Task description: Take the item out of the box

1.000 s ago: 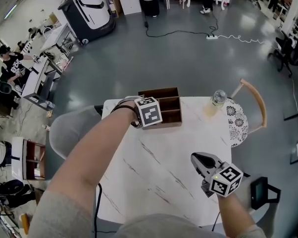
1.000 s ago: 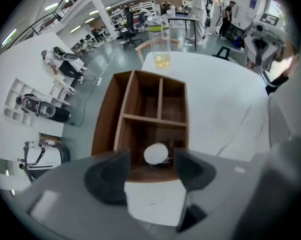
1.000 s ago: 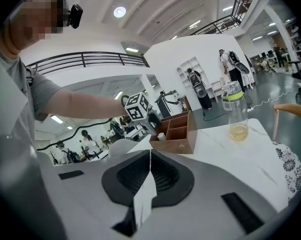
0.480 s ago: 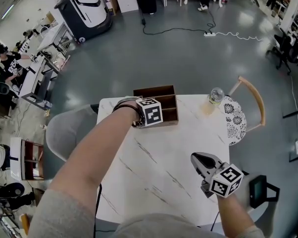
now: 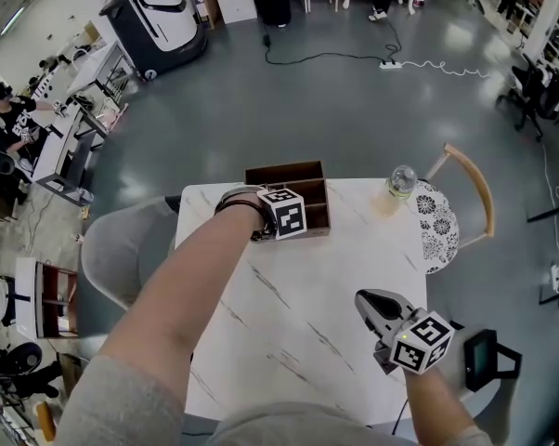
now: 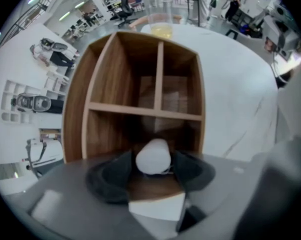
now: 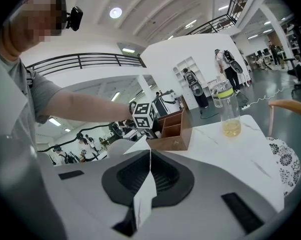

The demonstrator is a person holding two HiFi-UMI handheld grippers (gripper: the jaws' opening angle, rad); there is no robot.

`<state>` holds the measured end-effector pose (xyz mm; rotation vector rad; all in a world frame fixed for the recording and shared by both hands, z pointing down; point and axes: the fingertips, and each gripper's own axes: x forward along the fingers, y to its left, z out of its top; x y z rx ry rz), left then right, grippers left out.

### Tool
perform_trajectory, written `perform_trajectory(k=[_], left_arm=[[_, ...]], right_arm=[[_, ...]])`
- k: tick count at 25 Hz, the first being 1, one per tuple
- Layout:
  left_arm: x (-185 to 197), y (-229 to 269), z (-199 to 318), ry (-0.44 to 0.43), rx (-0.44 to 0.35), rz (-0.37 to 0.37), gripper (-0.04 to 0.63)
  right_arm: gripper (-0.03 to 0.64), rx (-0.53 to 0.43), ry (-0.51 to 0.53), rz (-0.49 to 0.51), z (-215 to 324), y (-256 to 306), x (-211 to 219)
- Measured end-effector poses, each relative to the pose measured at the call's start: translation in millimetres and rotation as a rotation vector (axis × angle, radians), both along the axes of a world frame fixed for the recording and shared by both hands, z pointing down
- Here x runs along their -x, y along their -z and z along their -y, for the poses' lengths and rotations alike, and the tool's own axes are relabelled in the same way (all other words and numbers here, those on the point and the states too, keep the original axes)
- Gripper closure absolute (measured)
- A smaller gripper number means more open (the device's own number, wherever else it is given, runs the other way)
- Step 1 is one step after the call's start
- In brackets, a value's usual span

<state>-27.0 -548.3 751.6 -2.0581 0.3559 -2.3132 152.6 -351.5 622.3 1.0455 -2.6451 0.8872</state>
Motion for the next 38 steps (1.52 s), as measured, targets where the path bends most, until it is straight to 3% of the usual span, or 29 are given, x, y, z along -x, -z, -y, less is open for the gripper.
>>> perform_trajectory(k=[4,11,25,31,38], left_arm=[[4.3,-3.4,5.9,-0.020,-0.040,0.036,0.383],[5.4,0.6,10.2,-0.051,-0.070,0.042,0.416],[-3.1,26.1,17.1,-0.067,-0.153,-0.069,0.430],[1.3,65.6,23.9,-0.045,-0.195,-0.159,0.430],[-0.1,115.5,19.6,0.042,-0.229,-0.351,0.431]], right_arm=[[0.607,-0.002,0.000,-0.005,0.1,-3.3,-2.1],[0.607,0.006,0.001,-0.007,2.3,-2.1,1.0],[0.607,-0.009,0.020,-0.022,3.1,0.8,9.8],[0.607,-0.023,0.021,-0.034,8.5,13.6,19.7],[0.607,-0.061,0.012,-0.058,16.8,30.2,21.4]])
